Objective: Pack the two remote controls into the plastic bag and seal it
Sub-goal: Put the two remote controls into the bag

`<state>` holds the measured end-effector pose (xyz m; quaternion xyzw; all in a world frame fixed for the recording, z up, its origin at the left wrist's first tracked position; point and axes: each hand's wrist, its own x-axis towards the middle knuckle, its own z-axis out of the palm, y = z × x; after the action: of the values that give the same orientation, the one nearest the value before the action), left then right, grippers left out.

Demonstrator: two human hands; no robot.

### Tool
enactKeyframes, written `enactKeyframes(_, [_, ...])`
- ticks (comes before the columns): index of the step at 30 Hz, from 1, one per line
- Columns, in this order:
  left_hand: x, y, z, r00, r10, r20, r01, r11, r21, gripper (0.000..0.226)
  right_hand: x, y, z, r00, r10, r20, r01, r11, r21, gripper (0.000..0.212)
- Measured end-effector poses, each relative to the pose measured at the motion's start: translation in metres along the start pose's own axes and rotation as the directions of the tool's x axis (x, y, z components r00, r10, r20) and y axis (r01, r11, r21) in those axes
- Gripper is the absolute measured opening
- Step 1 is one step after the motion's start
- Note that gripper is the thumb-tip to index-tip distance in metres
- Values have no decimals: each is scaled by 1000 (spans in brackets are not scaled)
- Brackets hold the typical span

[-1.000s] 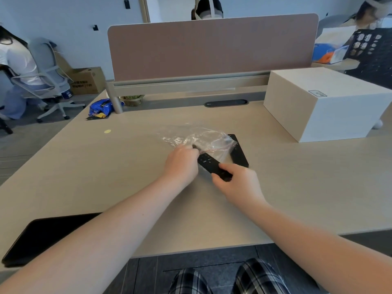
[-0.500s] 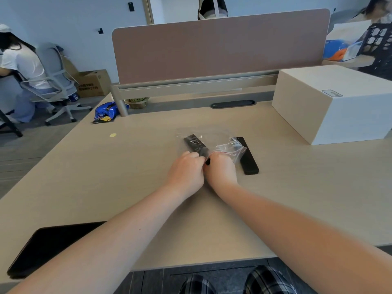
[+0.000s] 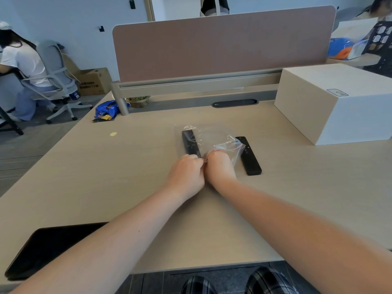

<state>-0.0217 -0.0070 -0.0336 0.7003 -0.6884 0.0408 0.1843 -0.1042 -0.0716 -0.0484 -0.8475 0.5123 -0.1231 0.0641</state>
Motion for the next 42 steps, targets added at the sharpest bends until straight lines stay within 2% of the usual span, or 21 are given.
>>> enactKeyframes(2, [0, -1, 0, 1000, 6, -2, -6, 1000, -9, 21, -1, 1, 0, 1000, 21, 14, -21, 999, 38, 21])
enactKeyframes(5, [1, -2, -1, 1000, 9, 2, -9, 1000, -3, 24, 0, 4, 0, 999, 1, -39, 0, 1000, 27, 20])
enactKeyframes(7, [2, -3, 1, 1000, 4, 7, -4, 1000, -6, 25, 1, 4, -1, 1000, 21, 6, -22, 999, 29, 21])
enactKeyframes(9, [2, -5, 2, 1000, 1, 9, -1, 1000, -16, 24, -2, 4, -6, 1000, 20, -6, -19, 995, 94, 22])
enactKeyframes(12, [3, -6, 2, 1000, 3, 6, -2, 1000, -26, 21, -18, 12, -15, 997, -69, -38, 76, 971, 225, 22])
enactKeyframes(15, [2, -4, 1, 999, 18, -27, -18, 1000, -22, 25, -43, 32, -24, 981, -61, -183, 112, 953, 280, 20])
enactKeyframes(18, [3, -1, 3, 998, 35, -58, -35, 999, 4, 31, -51, 61, -33, 937, 124, -326, -8, 942, 335, 18])
enactKeyframes(21, [2, 2, 4, 993, 49, -105, -48, 999, 17, 31, -47, 85, -35, 930, 282, -237, -185, 913, 364, 22])
enactKeyframes(24, [3, 7, 5, 993, 24, -112, -27, 999, -27, 30, -49, 98, -32, 934, 347, -87, -310, 907, 284, 43])
enactKeyframes(30, [9, 13, 4, 997, -76, -27, 74, 995, -72, 32, -44, 93, -35, 956, 292, 5, -291, 950, 114, 55])
enactKeyframes(33, [10, 13, 3, 994, -106, -6, 105, 992, -74, 33, -42, 89, -39, 958, 288, 0, -287, 955, 81, 34])
enactKeyframes(35, [11, 14, 1, 993, -115, 3, 115, 991, -67, 36, -42, 91, -41, 950, 313, -17, -309, 945, 105, 13])
enactKeyframes(37, [10, 15, 0, 993, -118, 16, 118, 991, -64, 35, -42, 95, -44, 935, 356, 2, -352, 922, 163, 6])
enactKeyframes(40, [11, 16, -1, 992, -122, 34, 124, 990, -67, 32, -46, 100, -53, 879, 476, 22, -451, 817, 359, 29])
enactKeyframes(42, [13, 14, -1, 991, -126, 43, 129, 989, -68, 33, -50, 102, -63, 841, 541, -30, -460, 742, 488, 34])
